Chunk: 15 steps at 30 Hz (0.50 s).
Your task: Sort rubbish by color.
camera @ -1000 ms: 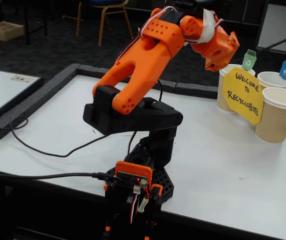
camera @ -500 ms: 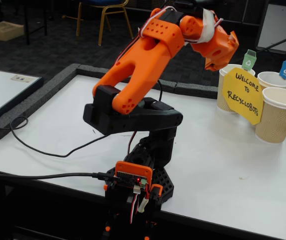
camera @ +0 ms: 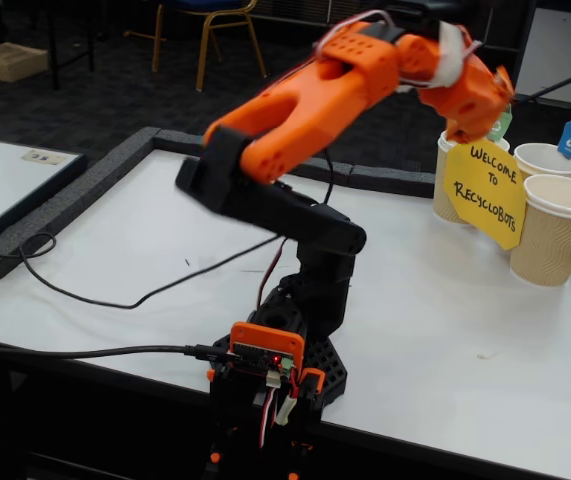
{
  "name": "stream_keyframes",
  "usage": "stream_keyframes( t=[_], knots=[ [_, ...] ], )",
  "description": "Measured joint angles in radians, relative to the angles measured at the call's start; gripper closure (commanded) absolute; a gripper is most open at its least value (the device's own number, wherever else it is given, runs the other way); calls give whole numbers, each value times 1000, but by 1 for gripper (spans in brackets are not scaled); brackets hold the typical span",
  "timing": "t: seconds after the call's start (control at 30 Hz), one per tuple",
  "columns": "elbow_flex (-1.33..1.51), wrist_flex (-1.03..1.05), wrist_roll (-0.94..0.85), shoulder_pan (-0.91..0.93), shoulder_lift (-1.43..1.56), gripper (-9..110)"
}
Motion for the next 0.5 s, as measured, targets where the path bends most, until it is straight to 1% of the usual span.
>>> stream_keyframes(
  t=[0.3, 0.5],
  knots=[
    [-207, -84, -61, 78, -337, 101],
    [-256, -135, -193, 124, -462, 101]
  ],
)
